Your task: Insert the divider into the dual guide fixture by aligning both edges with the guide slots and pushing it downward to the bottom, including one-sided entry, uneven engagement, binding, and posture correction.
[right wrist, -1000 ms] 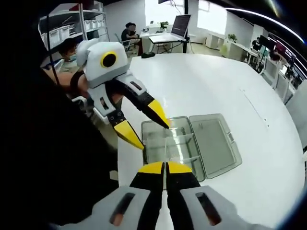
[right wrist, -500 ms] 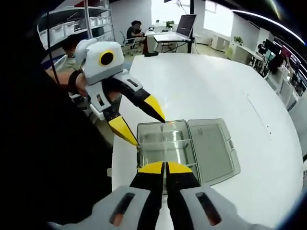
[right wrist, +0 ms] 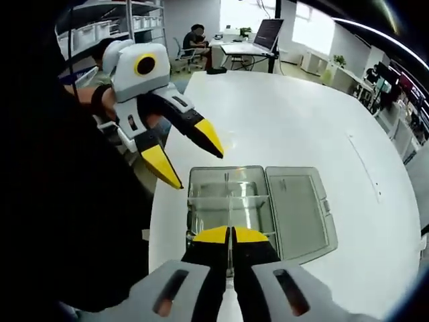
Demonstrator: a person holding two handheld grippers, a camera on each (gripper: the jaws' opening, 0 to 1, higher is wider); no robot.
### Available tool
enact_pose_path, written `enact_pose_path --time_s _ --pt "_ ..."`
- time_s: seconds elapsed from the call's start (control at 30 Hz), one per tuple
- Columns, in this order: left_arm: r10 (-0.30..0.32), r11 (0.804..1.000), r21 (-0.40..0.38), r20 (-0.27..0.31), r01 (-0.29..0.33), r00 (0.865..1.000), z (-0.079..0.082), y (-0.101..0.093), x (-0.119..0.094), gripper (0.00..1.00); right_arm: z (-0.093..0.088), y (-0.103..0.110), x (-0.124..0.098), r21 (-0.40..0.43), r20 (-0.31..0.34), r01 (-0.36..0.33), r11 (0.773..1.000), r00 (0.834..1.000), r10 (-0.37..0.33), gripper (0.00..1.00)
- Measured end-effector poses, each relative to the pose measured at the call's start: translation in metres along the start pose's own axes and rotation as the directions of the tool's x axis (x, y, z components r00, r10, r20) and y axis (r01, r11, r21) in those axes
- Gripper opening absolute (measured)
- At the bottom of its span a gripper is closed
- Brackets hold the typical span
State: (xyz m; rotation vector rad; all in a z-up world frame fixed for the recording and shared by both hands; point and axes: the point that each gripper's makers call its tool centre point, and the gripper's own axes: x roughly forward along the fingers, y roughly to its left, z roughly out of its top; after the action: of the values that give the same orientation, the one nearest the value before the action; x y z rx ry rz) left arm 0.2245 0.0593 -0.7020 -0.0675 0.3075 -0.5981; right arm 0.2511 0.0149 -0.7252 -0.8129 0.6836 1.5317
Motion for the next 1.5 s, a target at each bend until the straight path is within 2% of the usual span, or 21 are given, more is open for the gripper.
enact_pose_path --time_s 0.2,0.87,1.2,1.5 --pt "-0.003 1.000 -0.001 -0.004 0.003 1.000 -0.001 -0.001 0.000 0.33 -0.004 0.000 0.004 -0.026 -0.020 0.004 1.000 1.000 -0.005 0.00" --pt "0.008 1.000 -0.025 -0.014 -0.008 1.000 -0.005 -0.003 -0.007 0.33 0.003 0.002 0.011 -0.144 -0.051 -0.011 0.989 0.999 0.004 0.00" --pt "0.013 0.999 -0.043 -0.023 -0.014 1.000 -0.009 0.000 -0.011 0.33 0.003 0.001 0.016 -0.142 -0.074 -0.012 0.990 0.997 0.002 0.00" --pt "0.041 0.998 -0.038 -0.015 -0.041 0.999 -0.015 0.005 -0.026 0.33 -0.003 -0.001 0.025 -0.150 -0.127 -0.014 0.989 0.992 -0.005 0.00"
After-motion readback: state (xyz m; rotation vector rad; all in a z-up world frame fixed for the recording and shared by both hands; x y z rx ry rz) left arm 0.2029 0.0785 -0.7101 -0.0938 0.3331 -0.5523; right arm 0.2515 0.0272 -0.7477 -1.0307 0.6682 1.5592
